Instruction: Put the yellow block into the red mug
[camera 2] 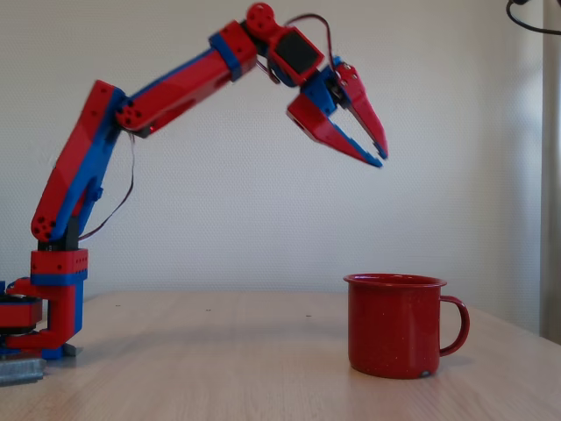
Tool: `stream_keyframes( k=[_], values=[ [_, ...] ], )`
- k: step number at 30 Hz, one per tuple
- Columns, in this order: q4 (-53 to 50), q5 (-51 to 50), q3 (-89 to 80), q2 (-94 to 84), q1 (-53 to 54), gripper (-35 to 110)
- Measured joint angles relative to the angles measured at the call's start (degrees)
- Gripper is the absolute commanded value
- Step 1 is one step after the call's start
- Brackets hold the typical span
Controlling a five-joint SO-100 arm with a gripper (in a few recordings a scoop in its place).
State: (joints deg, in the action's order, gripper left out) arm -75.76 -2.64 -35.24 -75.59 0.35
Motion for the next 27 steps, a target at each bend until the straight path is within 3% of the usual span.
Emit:
stream_keyframes(
  k=[8,19,27],
  values=[
    [-0.6,-0.1,-22.9,-17.8,1.1,0],
    [12.1,0.0,-65.7,-48.0,1.9,0],
    [12.1,1.1,-88.3,-70.3,1.5,0]
  ],
)
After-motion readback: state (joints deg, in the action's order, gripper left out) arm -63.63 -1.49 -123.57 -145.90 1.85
